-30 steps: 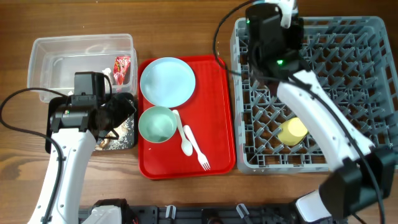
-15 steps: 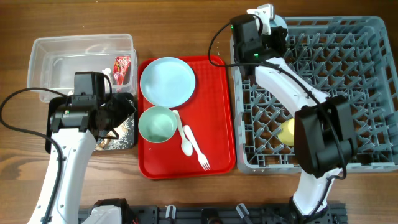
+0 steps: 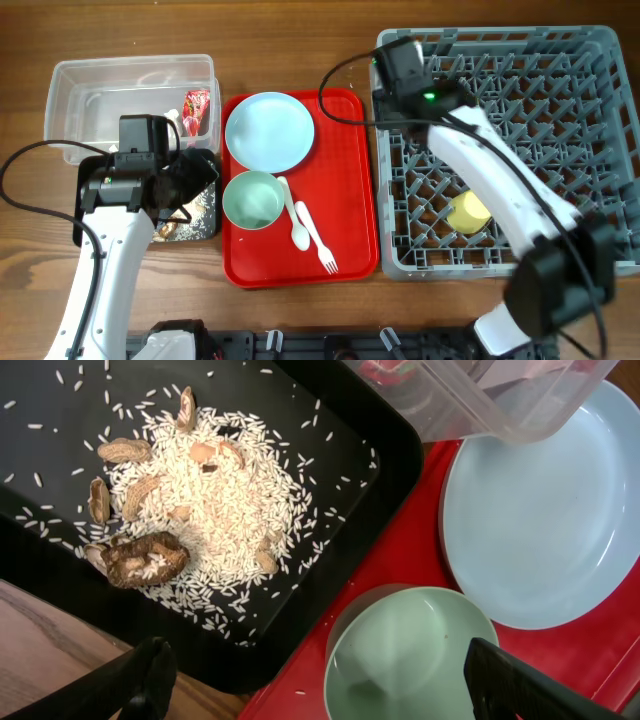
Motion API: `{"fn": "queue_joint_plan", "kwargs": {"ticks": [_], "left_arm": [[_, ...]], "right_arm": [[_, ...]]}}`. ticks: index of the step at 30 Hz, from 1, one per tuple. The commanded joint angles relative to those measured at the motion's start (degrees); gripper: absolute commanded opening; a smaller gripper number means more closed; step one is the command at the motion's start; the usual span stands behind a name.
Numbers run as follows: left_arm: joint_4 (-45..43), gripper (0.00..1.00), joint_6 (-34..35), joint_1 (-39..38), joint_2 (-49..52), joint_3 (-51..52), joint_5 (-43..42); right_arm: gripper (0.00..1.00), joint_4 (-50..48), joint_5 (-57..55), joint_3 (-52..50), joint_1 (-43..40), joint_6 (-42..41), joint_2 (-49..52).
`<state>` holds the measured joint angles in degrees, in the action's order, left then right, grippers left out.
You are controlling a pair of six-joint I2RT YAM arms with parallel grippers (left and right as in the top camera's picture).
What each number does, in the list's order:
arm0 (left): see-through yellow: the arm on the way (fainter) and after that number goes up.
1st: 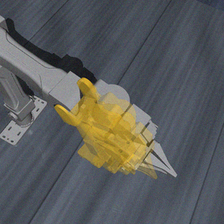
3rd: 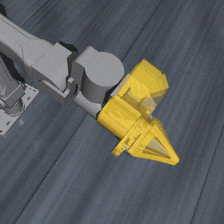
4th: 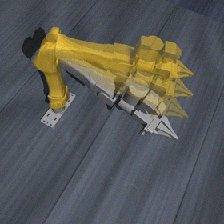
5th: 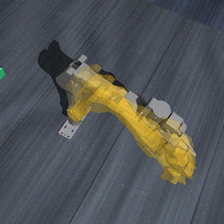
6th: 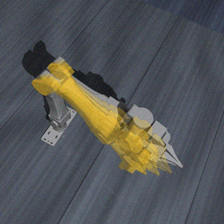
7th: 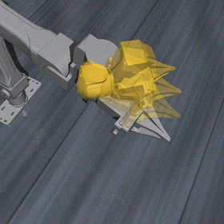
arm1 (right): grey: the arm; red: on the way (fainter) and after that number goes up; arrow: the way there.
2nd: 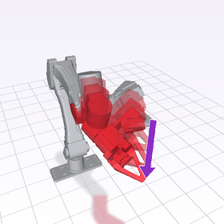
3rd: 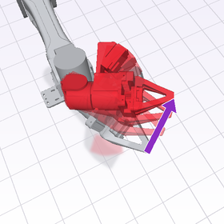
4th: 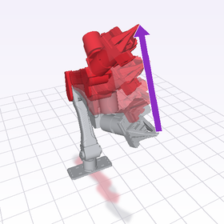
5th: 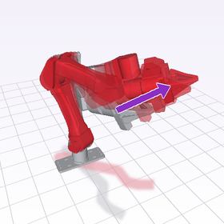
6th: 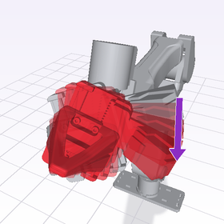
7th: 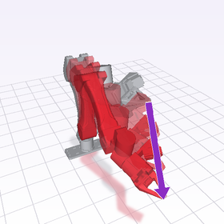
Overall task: Sort waste into correct bins and load items into the dishwasher rack
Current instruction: 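Place the light blue bowl at the back of the rack, then grasp the green bowl and place it in the rack beside the blue bowl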
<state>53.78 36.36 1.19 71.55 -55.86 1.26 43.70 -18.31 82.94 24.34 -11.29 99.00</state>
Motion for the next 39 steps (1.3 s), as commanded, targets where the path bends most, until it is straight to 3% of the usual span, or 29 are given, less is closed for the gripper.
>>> {"fn": "queue_joint_plan", "kwargs": {"ticks": [1, 3, 4, 8, 12, 14, 17, 22, 28, 31, 35, 39], "left_arm": [[-0.15, 0.98, 0.09, 0.37, -0.52, -0.17, 0.76], [1.11, 0.99, -0.98, 0.59, -0.52, -0.17, 3.43], [2.23, 0.99, -0.96, 1.42, -0.52, -0.17, 4.26], [5.64, 1.00, -0.98, 12.68, -0.52, -0.17, 2.82], [6.54, 1.00, -0.98, 17.09, -0.52, -0.17, 2.45], [6.51, 1.00, -0.98, 17.07, -0.52, -0.17, 2.40], [6.51, 1.00, -0.98, 17.07, -0.52, -0.17, 2.40], [6.51, 1.00, -0.98, 17.07, -0.52, -0.17, 2.19], [6.51, 1.00, -0.98, 17.07, -0.52, -0.17, 2.01], [6.45, 1.00, -0.98, 17.07, -0.52, -0.17, 2.01], [6.23, 1.00, -0.98, 17.07, -0.52, -0.17, 2.01], [5.68, 1.00, -0.96, 17.07, -0.52, -0.17, 2.01]], "right_arm": [[0.71, -0.17, 20.35, 0.00, 0.15, -0.22, -8.46], [0.70, 0.98, 36.37, -0.02, 0.92, 2.32, -8.81], [0.69, 2.10, 38.64, -0.04, 1.77, 2.29, -8.28], [0.68, 3.43, 39.65, -0.07, 10.95, 1.99, -2.27], [0.64, 1.55, 36.68, -0.07, 19.65, -5.07, 8.11], [0.53, -0.07, 31.36, -0.07, 22.25, -11.67, 13.00], [0.44, -3.50, 30.84, -0.07, 23.76, -15.45, 18.27], [0.04, -3.76, 20.44, 0.87, 23.34, -20.15, 17.62], [0.04, -2.14, 11.63, 3.34, 15.19, -17.14, 1.64], [0.04, -1.22, -8.35, 3.32, 4.96, -8.76, -8.59], [0.04, -4.57, -25.20, 3.17, -5.55, 3.98, -9.31], [0.04, -15.50, -40.81, 2.03, -13.09, 17.51, -4.98]]}}
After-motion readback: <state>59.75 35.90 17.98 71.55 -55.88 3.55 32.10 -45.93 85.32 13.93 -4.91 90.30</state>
